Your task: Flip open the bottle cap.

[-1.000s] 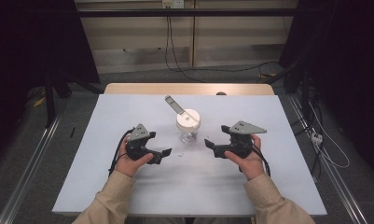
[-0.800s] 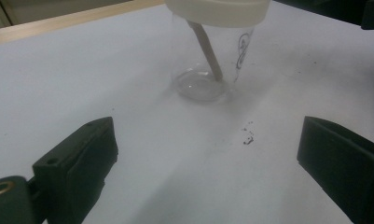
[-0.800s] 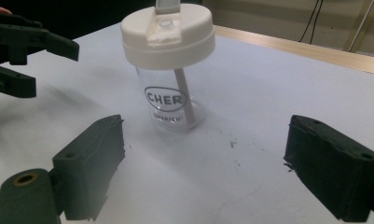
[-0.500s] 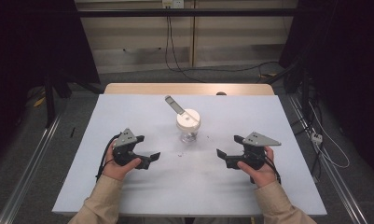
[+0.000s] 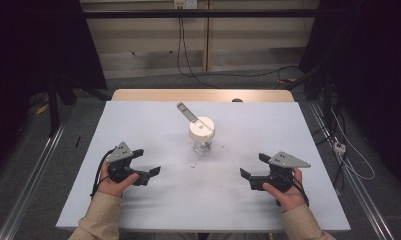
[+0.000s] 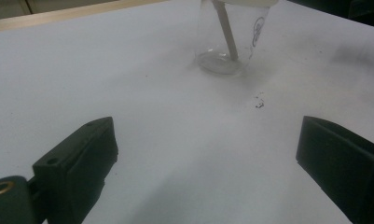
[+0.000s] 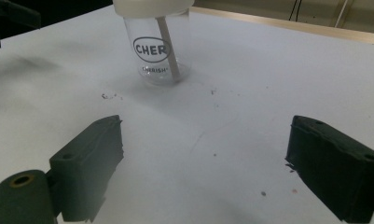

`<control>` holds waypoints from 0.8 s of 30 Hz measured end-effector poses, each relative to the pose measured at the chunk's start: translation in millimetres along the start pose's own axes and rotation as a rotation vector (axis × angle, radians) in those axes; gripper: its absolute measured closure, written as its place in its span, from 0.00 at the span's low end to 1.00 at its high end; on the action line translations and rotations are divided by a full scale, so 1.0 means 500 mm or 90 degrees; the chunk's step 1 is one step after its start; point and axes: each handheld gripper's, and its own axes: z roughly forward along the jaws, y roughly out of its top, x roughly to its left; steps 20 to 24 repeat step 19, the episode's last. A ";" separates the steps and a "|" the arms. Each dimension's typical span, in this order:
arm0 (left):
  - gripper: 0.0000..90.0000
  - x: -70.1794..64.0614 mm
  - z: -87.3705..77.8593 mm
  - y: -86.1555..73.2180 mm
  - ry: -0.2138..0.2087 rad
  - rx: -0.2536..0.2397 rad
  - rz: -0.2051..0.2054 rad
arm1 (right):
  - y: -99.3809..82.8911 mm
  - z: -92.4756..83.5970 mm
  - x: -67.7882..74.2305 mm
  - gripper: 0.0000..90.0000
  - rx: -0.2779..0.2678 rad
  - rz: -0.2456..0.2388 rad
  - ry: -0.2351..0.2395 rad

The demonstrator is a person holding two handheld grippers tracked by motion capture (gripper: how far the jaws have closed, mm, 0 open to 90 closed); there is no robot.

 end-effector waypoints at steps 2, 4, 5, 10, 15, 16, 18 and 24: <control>0.05 0.000 -0.005 -0.003 0.001 -0.001 -0.002 | -0.006 -0.004 -0.001 0.12 0.004 -0.002 -0.002; 0.06 0.001 -0.011 -0.005 0.003 -0.001 -0.002 | -0.011 -0.008 -0.002 0.12 0.007 0.001 -0.004; 0.06 0.002 -0.014 -0.007 0.005 -0.002 -0.002 | -0.013 -0.010 -0.003 0.12 0.009 0.001 -0.004; 0.06 0.005 -0.028 -0.015 0.012 0.005 0.004 | -0.023 -0.021 -0.006 0.12 0.012 0.001 -0.005; 0.06 0.011 -0.037 -0.025 0.017 0.010 0.000 | -0.031 -0.031 -0.012 0.12 0.014 0.007 -0.012; 0.06 0.012 -0.038 -0.026 0.017 0.009 -0.004 | -0.032 -0.032 -0.012 0.12 0.015 0.007 -0.013; 0.06 0.013 -0.039 -0.025 0.020 0.010 -0.001 | -0.034 -0.033 -0.014 0.12 0.015 0.009 -0.014; 0.06 0.012 -0.038 -0.025 0.018 0.009 -0.001 | -0.034 -0.034 -0.015 0.12 0.015 0.009 -0.015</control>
